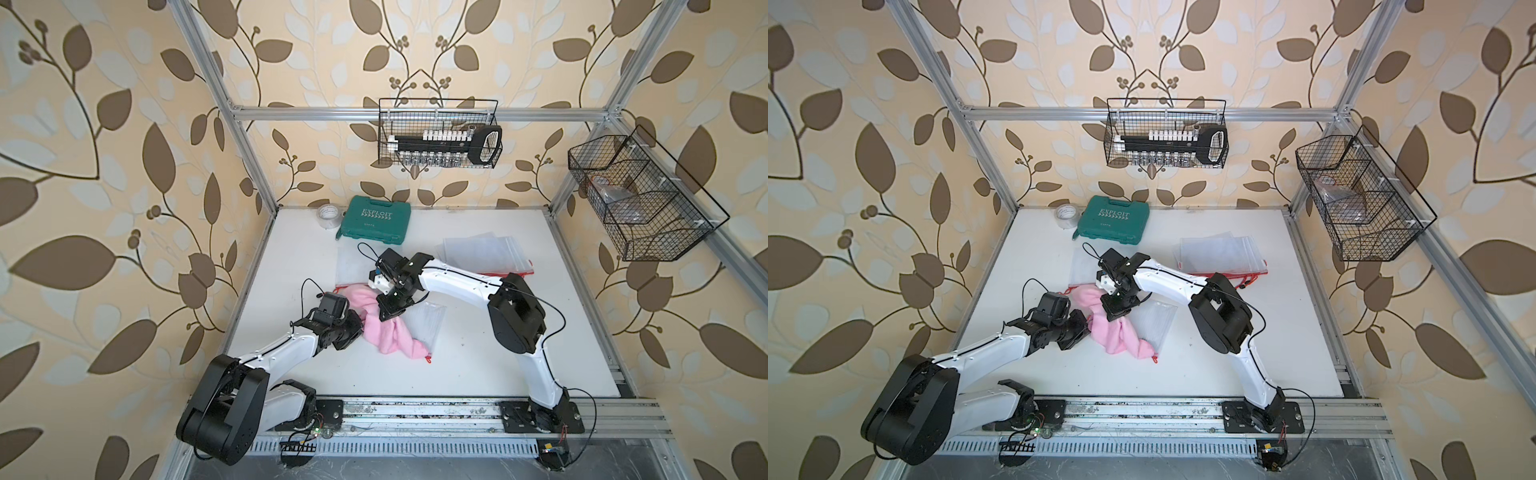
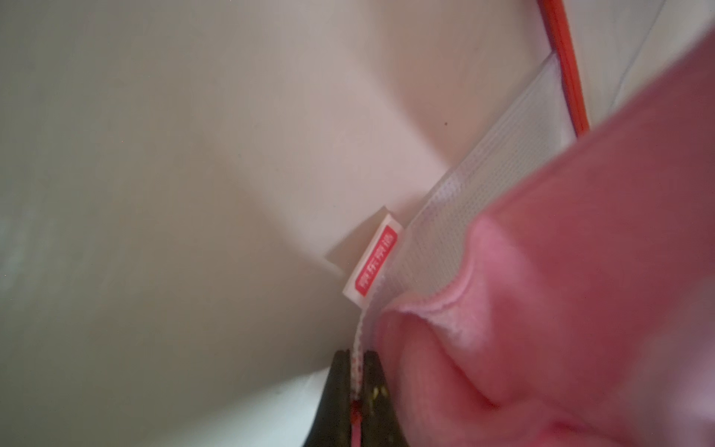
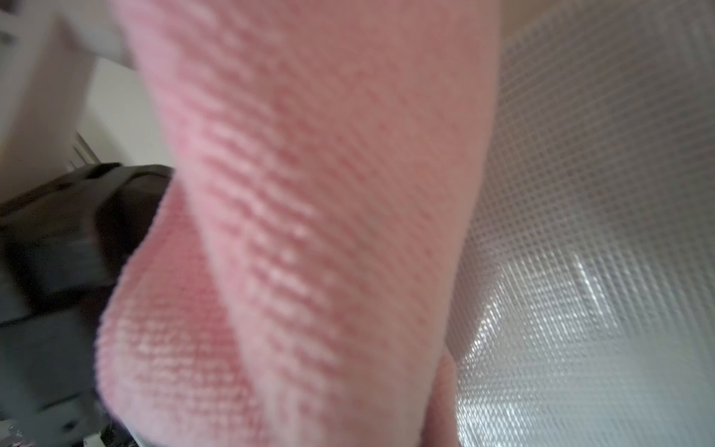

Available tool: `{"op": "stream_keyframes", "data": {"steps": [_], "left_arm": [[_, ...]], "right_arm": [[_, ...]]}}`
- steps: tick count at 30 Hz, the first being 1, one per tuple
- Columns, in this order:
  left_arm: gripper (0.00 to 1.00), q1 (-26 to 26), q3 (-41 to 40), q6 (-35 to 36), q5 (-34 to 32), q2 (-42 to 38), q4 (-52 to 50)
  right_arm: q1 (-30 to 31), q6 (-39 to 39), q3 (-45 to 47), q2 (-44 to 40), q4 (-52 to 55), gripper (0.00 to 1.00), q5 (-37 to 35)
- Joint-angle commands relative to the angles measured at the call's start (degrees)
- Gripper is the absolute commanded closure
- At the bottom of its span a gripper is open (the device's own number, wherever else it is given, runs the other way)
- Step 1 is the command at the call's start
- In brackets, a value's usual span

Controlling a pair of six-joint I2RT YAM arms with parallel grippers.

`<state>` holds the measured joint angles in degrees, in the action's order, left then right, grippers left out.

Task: Wipe the document bag
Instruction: Wipe the dirt from the document bag, then adjust the document bag at the center of the board.

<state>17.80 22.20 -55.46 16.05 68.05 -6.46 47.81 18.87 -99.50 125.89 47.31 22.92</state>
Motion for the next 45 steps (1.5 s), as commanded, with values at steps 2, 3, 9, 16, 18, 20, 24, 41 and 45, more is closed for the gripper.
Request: {"op": "stream_keyframes", "data": {"steps": [2, 3, 9, 16, 18, 20, 24, 41, 45], "left_arm": [[1.0, 0.0, 1.6, 1.0, -1.0, 0.7, -0.6], [1.0, 0.0, 1.5, 0.8, -0.9, 0.8, -0.2], [1.0, 0.0, 1.8, 1.0, -1.5, -0.1, -1.3], [1.0, -0.1, 3.9, 1.8, -1.9, -1.9, -4.3], [1.0, -0.1, 4.7, 2.2, -2.2, -2.6, -5.5], [1.0, -0.1, 5.4, 2.6, -2.5, -3.0, -6.3], [1.0, -0.2, 5.7, 2.6, -3.1, -4.2, -7.4], [1.0, -14.4, 42.1, 35.0, -15.1, -16.7, -57.2], [1.0, -12.6, 57.5, 45.1, -29.1, -12.7, -64.3]], "right_arm": [[-4.8, 2.0, 8.7, -1.8, 5.4, 1.0, -4.5], [-6.2, 1.9, 13.0, -4.5, 6.4, 1.0, -9.5], [-11.3, -1.3, 25.5, -21.8, 14.5, 1.0, -29.4], [-3.9, -5.3, 8.3, -17.4, 13.2, 1.0, -14.4], [-1.7, -4.6, 1.8, -11.6, 10.1, 1.0, -6.6], [-0.5, -2.9, -1.9, -6.9, 6.9, 1.0, -0.9], [-1.4, 0.3, 0.2, -2.0, 4.2, 1.0, 1.3], [-15.7, -1.1, 29.3, -27.3, 9.5, 1.0, -20.5], [-15.7, -0.5, 28.5, -26.1, 7.1, 1.0, -16.5]]}}
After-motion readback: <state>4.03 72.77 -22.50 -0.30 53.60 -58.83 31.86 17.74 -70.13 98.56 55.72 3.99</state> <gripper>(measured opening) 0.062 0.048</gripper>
